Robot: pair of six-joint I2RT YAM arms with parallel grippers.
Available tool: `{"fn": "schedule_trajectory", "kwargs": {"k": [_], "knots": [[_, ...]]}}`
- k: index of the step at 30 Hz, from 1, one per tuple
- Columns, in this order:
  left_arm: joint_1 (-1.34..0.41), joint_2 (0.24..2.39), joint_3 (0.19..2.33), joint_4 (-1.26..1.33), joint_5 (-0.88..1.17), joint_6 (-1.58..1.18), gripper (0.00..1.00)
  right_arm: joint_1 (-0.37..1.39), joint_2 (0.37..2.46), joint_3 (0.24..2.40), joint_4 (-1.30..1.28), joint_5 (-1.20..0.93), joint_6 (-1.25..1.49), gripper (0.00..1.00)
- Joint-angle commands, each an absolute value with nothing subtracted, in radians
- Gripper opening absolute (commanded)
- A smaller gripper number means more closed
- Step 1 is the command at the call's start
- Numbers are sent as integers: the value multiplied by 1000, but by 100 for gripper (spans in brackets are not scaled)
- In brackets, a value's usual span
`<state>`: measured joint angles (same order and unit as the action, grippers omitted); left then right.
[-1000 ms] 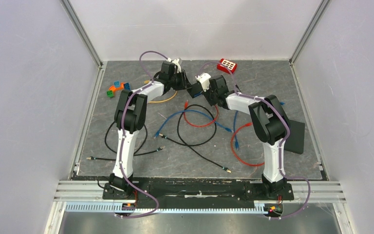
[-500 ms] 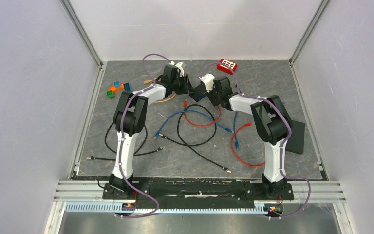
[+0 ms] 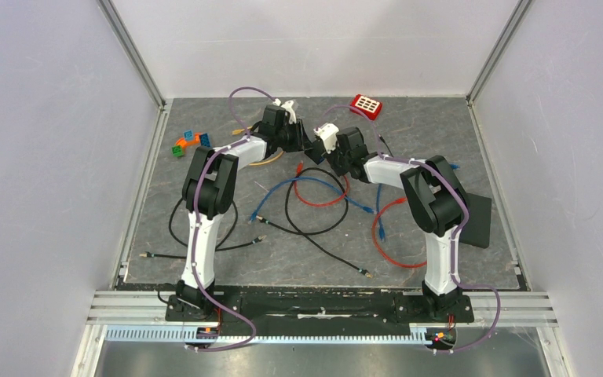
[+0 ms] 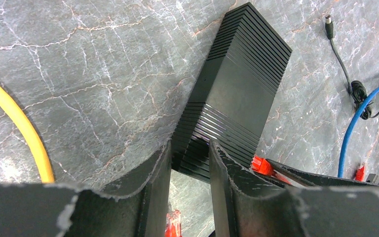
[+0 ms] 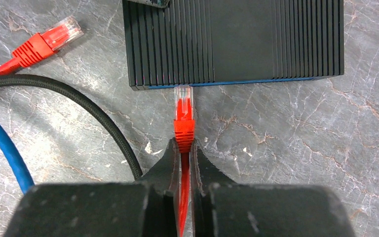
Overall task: Insert the plug into the switch port
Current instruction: Insert the connector into the switch port.
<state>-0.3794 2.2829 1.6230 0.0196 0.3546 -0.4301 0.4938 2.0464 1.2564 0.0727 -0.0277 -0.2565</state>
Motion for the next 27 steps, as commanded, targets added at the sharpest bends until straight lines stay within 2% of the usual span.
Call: {"fn": "schedule_trajectory", "kwargs": {"k": [1, 18, 27], "knots": [[-396, 2250, 1596, 28, 396, -456, 39, 517, 2000, 1253, 77, -45, -208, 0], [-416, 2224, 1532, 67, 418, -484, 38, 535, 1994, 1239, 143, -6, -147, 0], [-420, 2218, 1493, 84, 468, -539, 37, 534, 1977, 1152, 339, 14, -215, 0]]}}
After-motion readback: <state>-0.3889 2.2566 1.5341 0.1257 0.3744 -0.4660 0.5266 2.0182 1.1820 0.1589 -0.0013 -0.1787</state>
